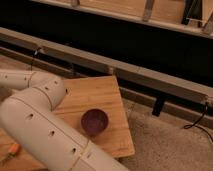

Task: Pick up the ceramic cup

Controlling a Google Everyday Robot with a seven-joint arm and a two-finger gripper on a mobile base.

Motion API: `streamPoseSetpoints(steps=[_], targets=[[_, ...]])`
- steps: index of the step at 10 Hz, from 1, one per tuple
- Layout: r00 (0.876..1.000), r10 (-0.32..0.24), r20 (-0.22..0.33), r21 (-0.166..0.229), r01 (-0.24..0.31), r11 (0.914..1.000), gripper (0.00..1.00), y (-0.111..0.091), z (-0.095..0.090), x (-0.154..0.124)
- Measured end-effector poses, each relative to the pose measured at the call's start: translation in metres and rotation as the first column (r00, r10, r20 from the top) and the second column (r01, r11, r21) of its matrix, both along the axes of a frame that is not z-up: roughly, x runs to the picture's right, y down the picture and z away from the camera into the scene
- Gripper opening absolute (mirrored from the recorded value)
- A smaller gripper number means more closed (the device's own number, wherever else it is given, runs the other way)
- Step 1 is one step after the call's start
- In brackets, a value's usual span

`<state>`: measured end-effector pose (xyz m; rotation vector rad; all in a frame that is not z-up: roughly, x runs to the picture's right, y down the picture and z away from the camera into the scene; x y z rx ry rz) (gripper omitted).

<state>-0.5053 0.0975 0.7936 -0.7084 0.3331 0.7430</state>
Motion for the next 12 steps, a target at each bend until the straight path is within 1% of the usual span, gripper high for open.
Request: streamPoseSetpoints(steps=[1, 3, 4, 5, 7, 9, 10, 12], targets=[[1.0, -0.014, -0.008, -0.003, 0.014, 0.9999, 0.19, 0.007, 0.002, 0.004], [1.0, -0.007, -0.021, -0.013, 0.006, 0.9999, 0.03, 0.013, 0.006, 0.009], [1.0, 0.012, -0.025, -0.011, -0.012, 0.9999, 0.0, 0.011, 0.007, 0.011], [0.999, 0.025, -0.033, 0.0, -0.025, 0.9997, 0.0, 0.005, 0.004, 0.015], [0.996, 0.075, -0.038, 0.049, -0.073, 0.9961, 0.0, -0.031, -0.017, 0.023], [0.994, 0.103, -0.036, 0.092, -0.1, 0.9907, 0.0, -0.062, -0.047, 0.031], [0.992, 0.115, -0.045, 0.097, -0.11, 0.9892, 0.0, -0.076, -0.068, 0.043], [0.987, 0.145, -0.067, 0.091, -0.139, 0.986, 0.0, -0.092, -0.086, 0.065]])
